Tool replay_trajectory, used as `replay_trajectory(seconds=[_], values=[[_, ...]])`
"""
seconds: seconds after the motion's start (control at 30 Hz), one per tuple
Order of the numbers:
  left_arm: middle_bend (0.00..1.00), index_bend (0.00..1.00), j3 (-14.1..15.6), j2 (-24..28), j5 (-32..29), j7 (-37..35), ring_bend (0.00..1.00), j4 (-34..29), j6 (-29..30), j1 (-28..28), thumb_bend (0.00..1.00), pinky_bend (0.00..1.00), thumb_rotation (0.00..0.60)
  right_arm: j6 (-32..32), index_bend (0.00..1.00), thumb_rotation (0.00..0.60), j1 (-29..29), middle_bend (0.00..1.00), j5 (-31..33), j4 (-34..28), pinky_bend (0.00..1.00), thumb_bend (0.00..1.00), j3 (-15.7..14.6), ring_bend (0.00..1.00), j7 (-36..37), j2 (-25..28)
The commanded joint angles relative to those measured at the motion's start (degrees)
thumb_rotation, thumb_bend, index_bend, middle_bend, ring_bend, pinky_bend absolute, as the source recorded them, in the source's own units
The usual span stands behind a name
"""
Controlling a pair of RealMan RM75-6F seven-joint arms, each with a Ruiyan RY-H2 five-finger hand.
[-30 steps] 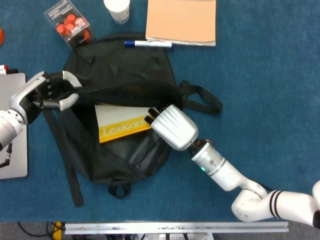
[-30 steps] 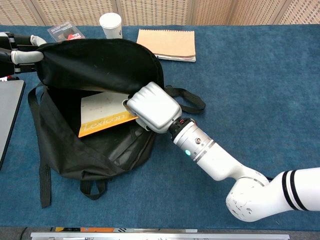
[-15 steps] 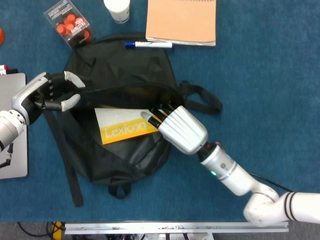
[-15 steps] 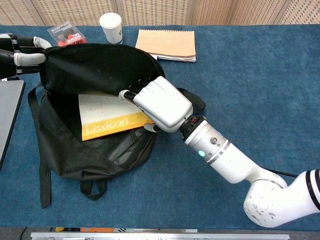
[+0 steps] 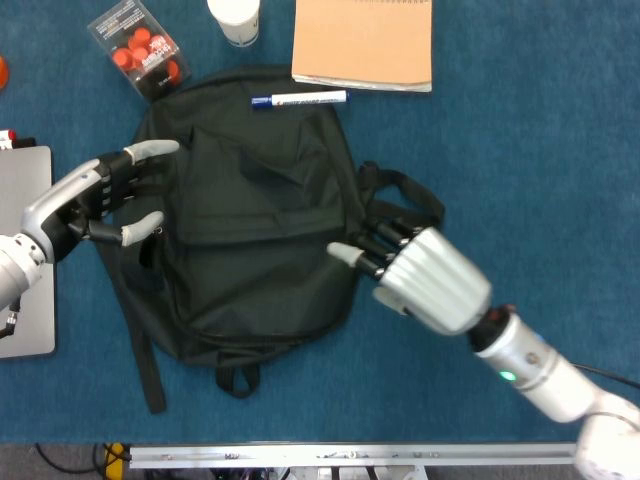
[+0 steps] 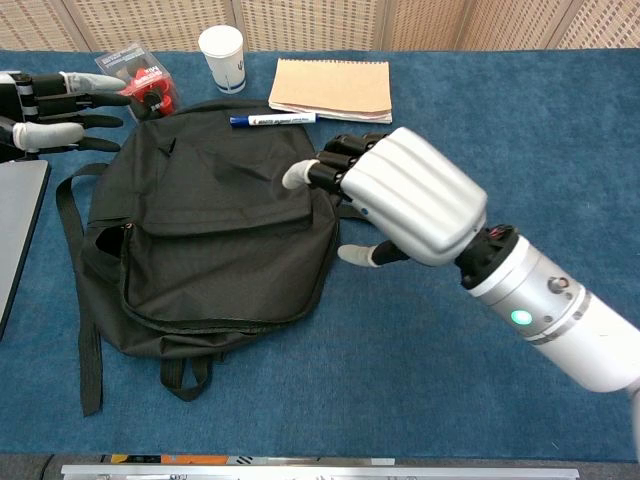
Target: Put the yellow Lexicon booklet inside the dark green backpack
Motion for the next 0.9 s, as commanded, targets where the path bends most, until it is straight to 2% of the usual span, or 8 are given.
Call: replay_trajectory(seconds=[0.03, 0.17, 0.27, 0.47, 0.63, 0.9], values=[[0.04, 0.1, 0.77, 0.4, 0.03, 1.04, 0.05, 0.62, 1.04, 0.2, 0.41, 0.11, 0.6, 1.33, 0.31, 0.6, -2.15, 0.43, 0.35, -4.93, 0.49, 0.0, -1.1, 0.32, 0.47, 5.88], [0.06, 0.11, 1.74, 0.74, -0.8, 6.31, 0.05, 1.55, 3.09, 1.74, 0.41, 0.11, 0.6, 1.83, 0.31, 0.6, -4.2, 0.44, 3.07, -7.67, 0.49, 0.0, -1.03, 0.32, 0.07, 11.6], [0.08, 0.12, 1.7, -0.32, -2.67, 14.41, 0.06, 3.07, 5.1, 3.64, 0.41, 0.11, 0.6, 2.07, 0.32, 0.6, -5.93, 0.45, 6.32, -9.4, 0.49, 0.0, -0.74, 0.32, 0.94, 15.26], [0.11, 0.18, -0.05, -4.9, -9.17, 35.94, 0.07, 6.46, 12.68, 9.55, 0.41, 0.11, 0.6, 4.16, 0.39, 0.6, -9.75, 0.49, 12.27, -9.94, 0.49, 0.19, 0.42, 0.34, 4.31, 21.83], [0.11, 0.2, -1.27, -8.72, -13.14, 49.64, 0.08, 9.35, 19.65, 14.29, 0.41, 0.11, 0.6, 4.63, 0.46, 0.6, -12.68, 0.53, 17.04, -9.8, 0.49, 0.27, 0.88, 0.36, 8.32, 26.46], [0.11, 0.25, -2.26, -13.98, -15.88, 66.47, 0.09, 14.34, 30.77, 21.37, 0.41, 0.11, 0.6, 5.42, 0.55, 0.6, -16.46, 0.58, 21.74, -9.11, 0.49, 0.29, 1.74, 0.4, 13.34, 31.44]])
